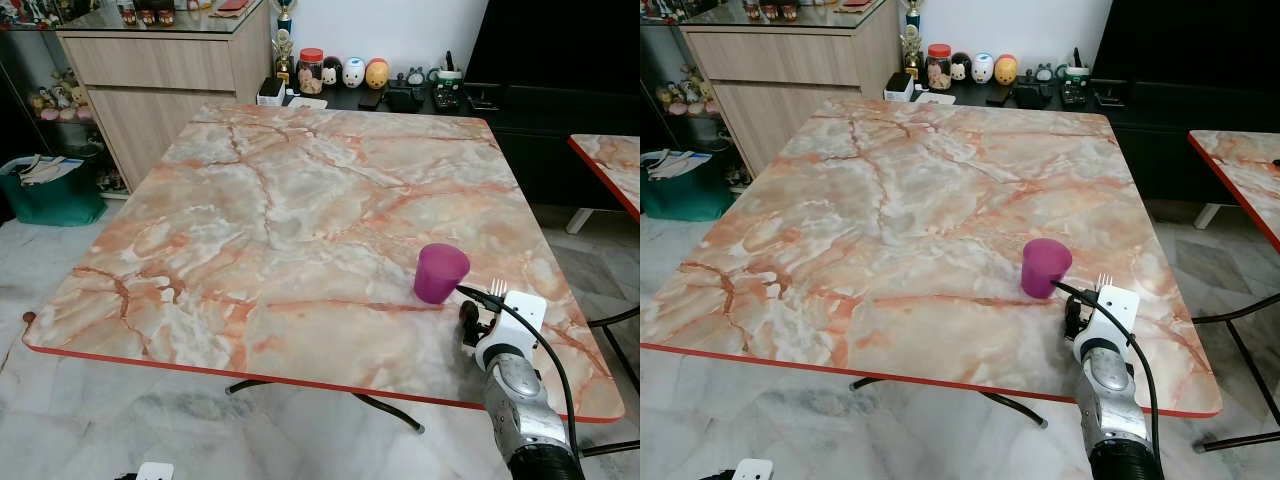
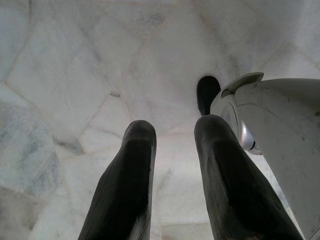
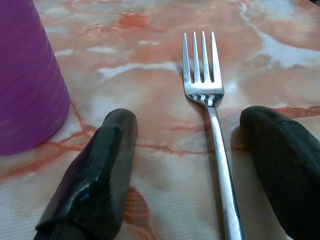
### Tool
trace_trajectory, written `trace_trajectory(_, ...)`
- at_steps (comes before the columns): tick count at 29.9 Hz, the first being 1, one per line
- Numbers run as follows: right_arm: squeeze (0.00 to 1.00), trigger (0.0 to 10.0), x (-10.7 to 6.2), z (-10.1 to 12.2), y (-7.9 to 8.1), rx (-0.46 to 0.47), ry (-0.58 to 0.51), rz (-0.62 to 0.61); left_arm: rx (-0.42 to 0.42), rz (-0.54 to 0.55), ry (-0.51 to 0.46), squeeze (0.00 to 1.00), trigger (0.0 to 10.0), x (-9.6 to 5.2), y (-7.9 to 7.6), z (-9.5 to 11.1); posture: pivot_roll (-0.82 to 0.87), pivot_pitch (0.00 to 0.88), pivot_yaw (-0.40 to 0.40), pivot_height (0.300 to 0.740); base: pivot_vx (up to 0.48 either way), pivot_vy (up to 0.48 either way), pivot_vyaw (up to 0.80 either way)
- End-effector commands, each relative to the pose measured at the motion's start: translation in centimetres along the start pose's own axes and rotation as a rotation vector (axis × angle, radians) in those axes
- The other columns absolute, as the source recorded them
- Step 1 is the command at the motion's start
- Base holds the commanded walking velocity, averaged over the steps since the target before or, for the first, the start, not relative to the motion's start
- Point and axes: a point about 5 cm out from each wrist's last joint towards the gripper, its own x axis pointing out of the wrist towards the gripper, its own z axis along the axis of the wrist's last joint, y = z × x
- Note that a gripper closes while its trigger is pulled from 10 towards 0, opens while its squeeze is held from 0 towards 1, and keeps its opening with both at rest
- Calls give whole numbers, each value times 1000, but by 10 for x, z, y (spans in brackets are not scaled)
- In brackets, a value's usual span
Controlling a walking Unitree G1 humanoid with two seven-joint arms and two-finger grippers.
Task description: Setting the table
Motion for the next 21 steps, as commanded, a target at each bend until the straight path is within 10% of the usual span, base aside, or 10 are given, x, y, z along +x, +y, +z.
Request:
trace_trajectory(1, 0, 10000, 0, -4, -2, -29, 36, -9, 10, -1, 16, 0, 10000, 0, -1, -2, 58, 0, -30, 715, 0, 0, 0)
trace_trajectory(15, 0, 10000, -1, -21, -15, -28, 157, -64, 3, -2, 19, 0, 10000, 0, -2, -2, 56, 0, -34, 715, 0, 0, 0)
trace_trajectory(16, 0, 0, -1, -21, -15, -23, 155, -65, 3, -2, 19, 0, 10000, 0, -2, -2, 58, 0, -36, 715, 0, 0, 0)
trace_trajectory(21, 0, 0, -1, -21, -15, -26, 156, -63, 2, -3, 20, 0, 10000, 0, -2, -3, 64, 0, -39, 715, 0, 0, 0)
